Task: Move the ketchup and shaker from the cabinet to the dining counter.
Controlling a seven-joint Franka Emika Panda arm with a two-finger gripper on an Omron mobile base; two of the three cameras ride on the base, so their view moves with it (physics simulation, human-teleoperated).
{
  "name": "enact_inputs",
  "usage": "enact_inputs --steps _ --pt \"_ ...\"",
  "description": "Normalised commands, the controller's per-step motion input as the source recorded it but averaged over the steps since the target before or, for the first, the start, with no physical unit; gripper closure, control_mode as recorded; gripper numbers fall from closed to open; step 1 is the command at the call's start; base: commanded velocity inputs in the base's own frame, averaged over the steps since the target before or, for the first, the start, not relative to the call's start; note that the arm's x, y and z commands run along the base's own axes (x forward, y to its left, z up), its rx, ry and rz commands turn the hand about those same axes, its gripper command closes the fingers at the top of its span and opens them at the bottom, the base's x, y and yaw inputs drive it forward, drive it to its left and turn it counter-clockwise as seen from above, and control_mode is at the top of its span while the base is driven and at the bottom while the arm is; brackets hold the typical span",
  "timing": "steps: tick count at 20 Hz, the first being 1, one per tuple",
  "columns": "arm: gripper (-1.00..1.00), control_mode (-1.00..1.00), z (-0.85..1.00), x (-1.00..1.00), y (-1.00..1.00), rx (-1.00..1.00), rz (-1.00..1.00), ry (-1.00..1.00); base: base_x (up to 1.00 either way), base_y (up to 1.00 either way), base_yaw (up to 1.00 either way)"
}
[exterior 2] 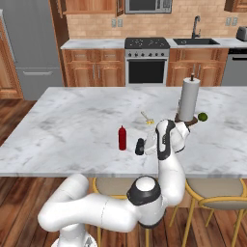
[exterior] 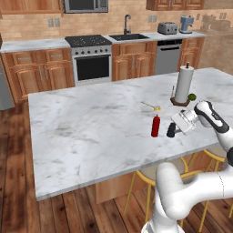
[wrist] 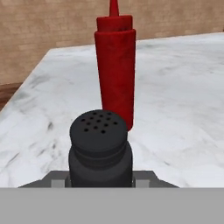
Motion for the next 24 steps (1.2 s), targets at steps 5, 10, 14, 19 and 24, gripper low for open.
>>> enact_inputs --steps 5,10,14,19,24 --pt "1.0 -1.0 -0.14 0.16 0.04 0.0 0.0 -0.07 0.0 0.0 0.0" --pt "1.0 -1.0 -0.13 0.18 0.1 0.0 0.0 -0.08 0.0 0.0 0.0" --pt "1.0 -1.0 -0.18 0.09 0.15 0.0 0.0 -0.1 0.0 0.0 0.0" --pt "1.0 -1.0 -0.2 0.08 0.1 0.0 0.0 -0.08 0.0 0.0 0.0" --pt "1.0 -1.0 -0.27 0.01 0.11 -0.03 0.0 -0.11 0.0 0.0 0.0"
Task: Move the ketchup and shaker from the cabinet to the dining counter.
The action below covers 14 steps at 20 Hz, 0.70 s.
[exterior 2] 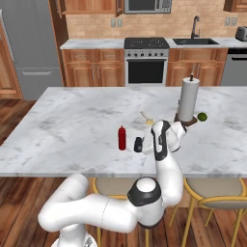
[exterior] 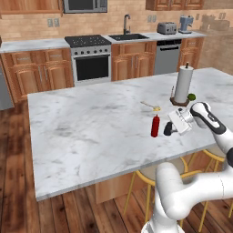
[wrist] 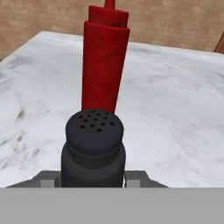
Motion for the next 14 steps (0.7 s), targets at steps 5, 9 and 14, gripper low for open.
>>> enact_inputs --steps 5,9,14 --pt "1.0 -1.0 -0.3 0.01 0.07 -0.05 0.0 -0.1 0.0 0.0 0.0" --pt "1.0 -1.0 -0.3 0.02 0.06 -0.05 0.0 -0.08 0.0 0.0 0.0" --pt "1.0 -1.0 -0.27 0.0 0.01 -0.03 0.0 -0.03 0.0 0.0 0.0"
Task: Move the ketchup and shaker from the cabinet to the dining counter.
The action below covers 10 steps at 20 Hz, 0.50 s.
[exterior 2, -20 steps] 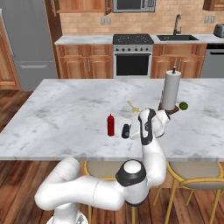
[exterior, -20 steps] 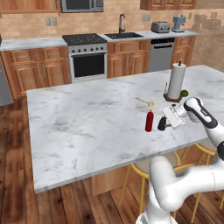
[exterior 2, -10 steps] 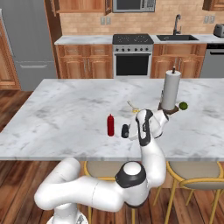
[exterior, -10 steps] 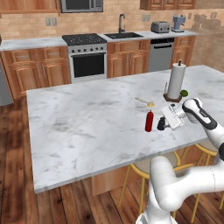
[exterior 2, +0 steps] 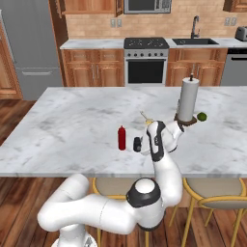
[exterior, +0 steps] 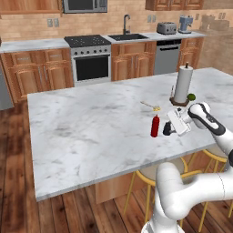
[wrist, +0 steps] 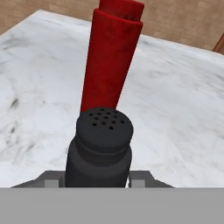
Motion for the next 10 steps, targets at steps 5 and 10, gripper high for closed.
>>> enact_inputs --steps 5,10 --pt "1.0 -1.0 -0.29 0.0 -0.01 -0.01 0.0 -0.02 0.0 0.0 0.0" --pt "1.0 -1.0 -0.17 0.0 -0.08 0.0 0.0 0.0 0.0 0.0 0.0"
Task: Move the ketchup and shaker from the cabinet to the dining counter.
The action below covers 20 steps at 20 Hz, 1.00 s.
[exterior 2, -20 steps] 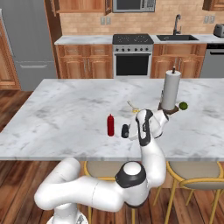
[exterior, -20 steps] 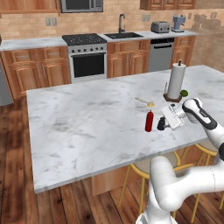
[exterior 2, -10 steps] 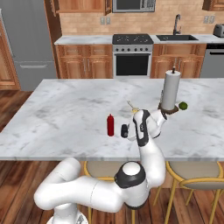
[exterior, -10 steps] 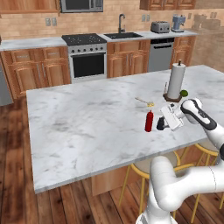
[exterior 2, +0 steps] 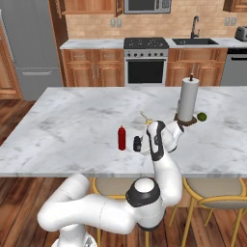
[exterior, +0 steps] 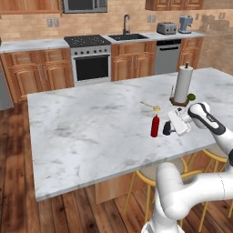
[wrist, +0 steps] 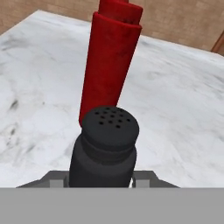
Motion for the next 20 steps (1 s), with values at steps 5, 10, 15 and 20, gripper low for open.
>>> enact_inputs --steps 5,10,15,20 --pt "1.0 -1.0 -0.1 0.0 -0.11 0.0 0.0 0.0 0.0 0.0 0.0" --pt "-1.0 -1.0 -0.06 0.0 -0.13 0.0 0.0 0.0 0.0 0.0 0.0" --pt "-1.0 -1.0 -0.01 -0.05 -0.12 0.0 0.0 -0.01 0.0 0.0 0.0" --pt "-1.0 -1.0 0.0 -0.08 -0.11 0.0 0.0 -0.04 0.0 0.0 0.0"
